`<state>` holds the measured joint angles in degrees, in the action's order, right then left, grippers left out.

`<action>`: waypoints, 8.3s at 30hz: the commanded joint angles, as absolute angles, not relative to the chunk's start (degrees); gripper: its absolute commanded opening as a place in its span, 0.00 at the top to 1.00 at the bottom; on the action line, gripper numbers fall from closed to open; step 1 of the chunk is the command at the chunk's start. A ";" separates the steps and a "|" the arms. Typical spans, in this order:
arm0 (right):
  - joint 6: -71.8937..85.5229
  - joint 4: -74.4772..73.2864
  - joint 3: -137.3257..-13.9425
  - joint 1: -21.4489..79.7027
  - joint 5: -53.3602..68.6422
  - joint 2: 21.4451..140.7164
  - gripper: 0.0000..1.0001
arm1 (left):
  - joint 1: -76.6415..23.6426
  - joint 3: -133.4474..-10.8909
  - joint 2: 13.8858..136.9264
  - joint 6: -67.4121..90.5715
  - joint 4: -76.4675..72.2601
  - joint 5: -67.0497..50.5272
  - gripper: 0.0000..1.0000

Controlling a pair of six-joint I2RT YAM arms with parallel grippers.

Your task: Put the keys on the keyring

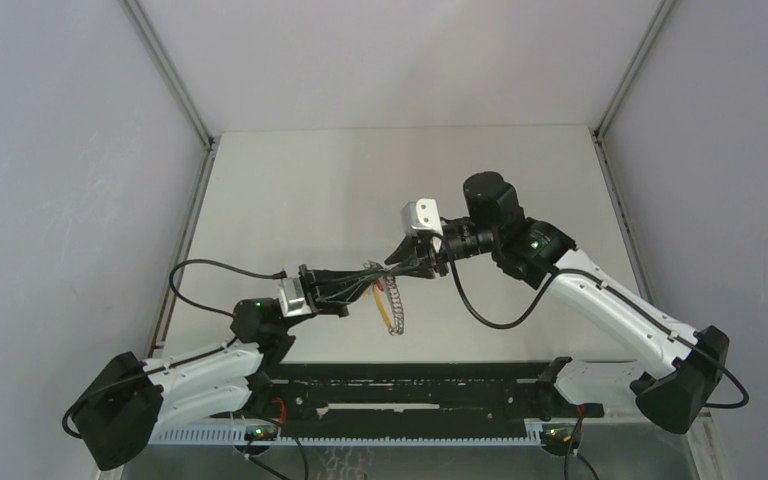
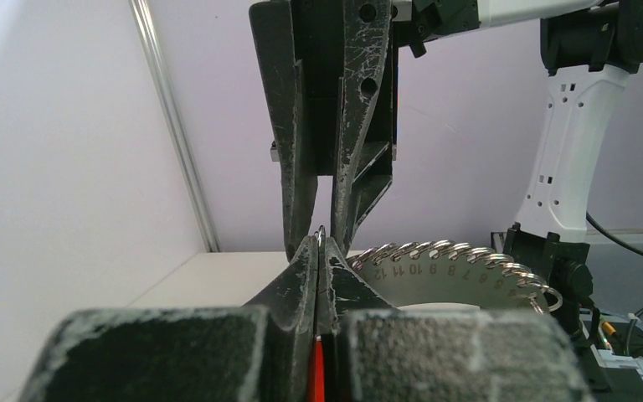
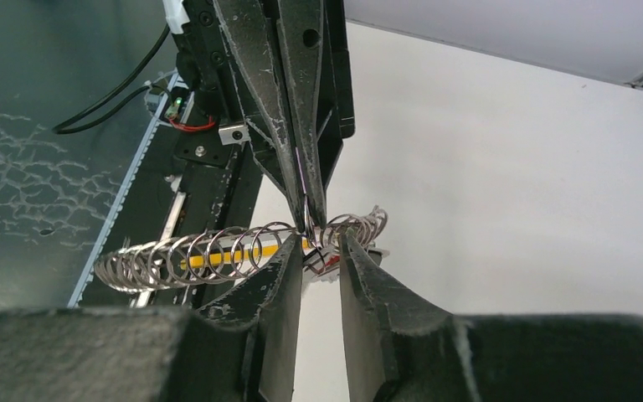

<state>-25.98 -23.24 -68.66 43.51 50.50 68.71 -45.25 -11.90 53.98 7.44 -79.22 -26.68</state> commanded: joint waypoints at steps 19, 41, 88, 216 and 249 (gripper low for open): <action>-32.08 -30.62 -69.62 44.70 43.15 66.04 1.00 | -44.39 -5.73 49.20 10.75 -76.04 -25.49 0.64; -48.79 -54.89 -83.50 61.24 11.18 76.21 1.00 | -44.13 -14.08 42.61 6.01 -47.21 -35.61 0.57; -53.56 -53.20 -82.46 65.79 9.21 77.99 1.00 | -39.99 -15.23 59.76 14.89 -65.40 -44.46 0.75; 11.40 -40.79 -80.27 40.79 46.83 79.56 1.00 | -41.56 -7.74 49.42 9.24 -82.00 -33.35 1.00; 1.96 -29.83 -72.42 41.84 42.63 66.31 0.73 | -41.75 -5.87 47.71 9.03 -82.08 -29.47 1.00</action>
